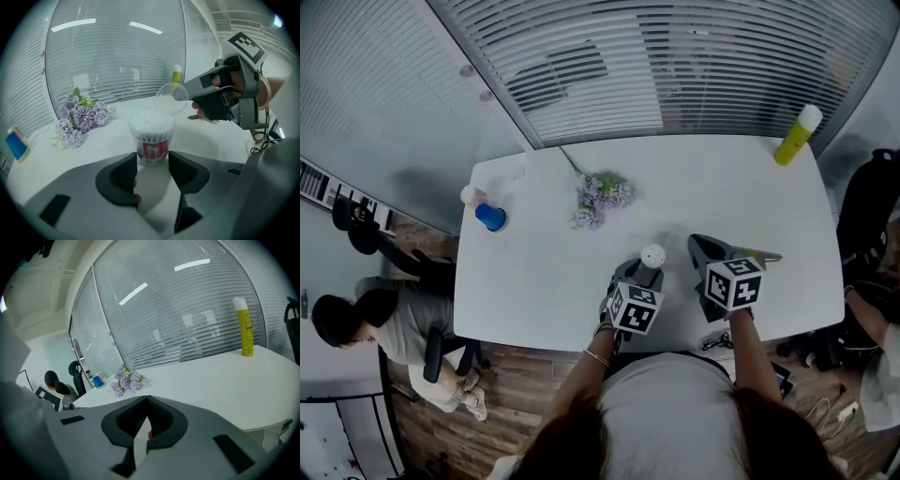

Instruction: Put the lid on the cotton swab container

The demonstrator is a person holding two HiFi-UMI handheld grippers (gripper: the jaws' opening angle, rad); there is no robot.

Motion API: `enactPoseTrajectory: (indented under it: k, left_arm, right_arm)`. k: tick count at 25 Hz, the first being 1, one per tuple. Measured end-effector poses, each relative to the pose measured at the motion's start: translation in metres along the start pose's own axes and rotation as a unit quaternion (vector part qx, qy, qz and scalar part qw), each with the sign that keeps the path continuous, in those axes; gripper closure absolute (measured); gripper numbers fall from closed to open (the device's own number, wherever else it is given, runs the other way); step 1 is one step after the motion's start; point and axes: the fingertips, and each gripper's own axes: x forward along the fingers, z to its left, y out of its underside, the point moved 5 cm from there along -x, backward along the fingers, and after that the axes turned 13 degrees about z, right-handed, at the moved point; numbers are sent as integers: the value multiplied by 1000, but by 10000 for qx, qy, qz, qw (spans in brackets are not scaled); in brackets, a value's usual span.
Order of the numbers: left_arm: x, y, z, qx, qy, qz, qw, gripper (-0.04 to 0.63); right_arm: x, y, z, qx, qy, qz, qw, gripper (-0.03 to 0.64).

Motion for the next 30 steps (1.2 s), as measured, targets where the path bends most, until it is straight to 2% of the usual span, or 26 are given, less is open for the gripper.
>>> enactPoseTrajectory:
  k: [17, 30]
  left_arm:
    - [-1, 0, 1, -63, 67, -72, 9999, 373]
    - [-1, 1, 1, -41, 141, -164, 9998, 373]
  right_arm:
    - [3, -15, 27, -61, -629, -34, 9980, 594]
    - [15, -18, 52, -294, -1016, 136, 9943, 594]
